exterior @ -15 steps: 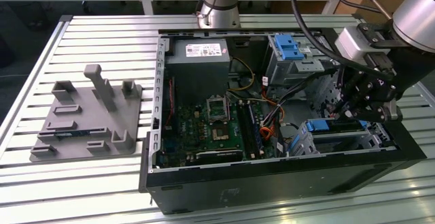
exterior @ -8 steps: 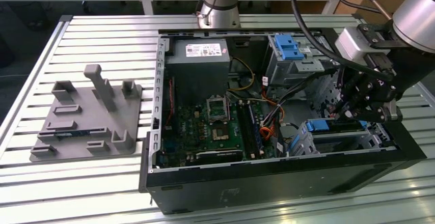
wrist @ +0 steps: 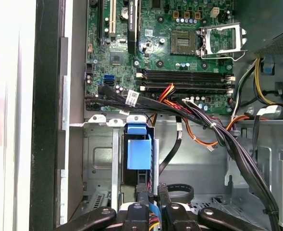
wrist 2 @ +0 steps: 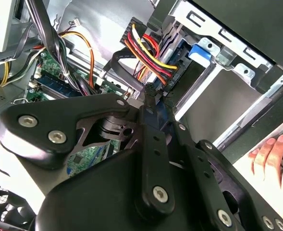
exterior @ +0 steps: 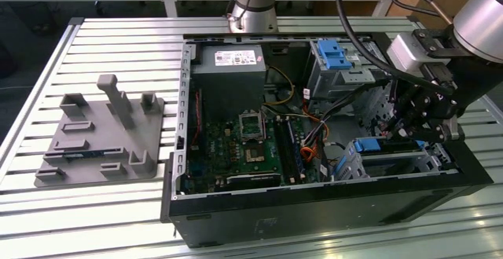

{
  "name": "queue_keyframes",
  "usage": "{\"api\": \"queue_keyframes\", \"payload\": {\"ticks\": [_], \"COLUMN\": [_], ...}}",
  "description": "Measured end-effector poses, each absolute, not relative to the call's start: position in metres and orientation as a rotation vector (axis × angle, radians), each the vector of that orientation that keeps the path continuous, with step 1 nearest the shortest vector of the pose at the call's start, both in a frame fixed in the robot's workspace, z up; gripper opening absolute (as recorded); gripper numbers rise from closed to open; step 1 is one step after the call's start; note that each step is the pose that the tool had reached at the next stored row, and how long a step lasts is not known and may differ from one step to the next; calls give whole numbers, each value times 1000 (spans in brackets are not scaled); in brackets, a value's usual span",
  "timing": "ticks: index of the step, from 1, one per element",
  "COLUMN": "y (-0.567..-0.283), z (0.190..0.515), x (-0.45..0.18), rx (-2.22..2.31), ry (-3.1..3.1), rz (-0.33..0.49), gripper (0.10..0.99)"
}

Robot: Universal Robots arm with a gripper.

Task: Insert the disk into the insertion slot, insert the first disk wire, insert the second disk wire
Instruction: 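Insert the second disk wire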

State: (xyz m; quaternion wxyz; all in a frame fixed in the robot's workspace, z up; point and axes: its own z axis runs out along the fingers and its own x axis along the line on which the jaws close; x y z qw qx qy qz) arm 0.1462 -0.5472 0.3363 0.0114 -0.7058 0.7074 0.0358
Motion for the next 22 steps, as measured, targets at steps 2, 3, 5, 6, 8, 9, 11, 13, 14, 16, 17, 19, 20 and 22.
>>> {"api": "queue_keyframes", "payload": {"ticks": [2, 3, 5, 6, 8, 9, 11, 13, 14, 16, 17, 19, 20, 22], "y": [-547, -547, -548, -548, -548, -548, -548, -548, -548, -548, -548, -548, -548, -548], "z": [336, 336, 335, 335, 335, 335, 334, 333, 333, 332, 332, 331, 331, 330], "x": [147, 147, 147, 147, 147, 147, 147, 147, 147, 147, 147, 147, 147, 147], "rx": [-2202, -2202, -2202, -2202, -2202, -2202, -2202, -2202, -2202, -2202, -2202, -2202, -2202, -2202], "ry": [2206, 2206, 2206, 2207, 2207, 2206, 2206, 2206, 2206, 2206, 2207, 2207, 2207, 2207], "rz": [112, 112, 112, 112, 112, 112, 112, 112, 112, 112, 112, 112, 112, 112], "gripper": [196, 196, 196, 196, 196, 196, 196, 196, 196, 196, 196, 196, 196, 196]}}
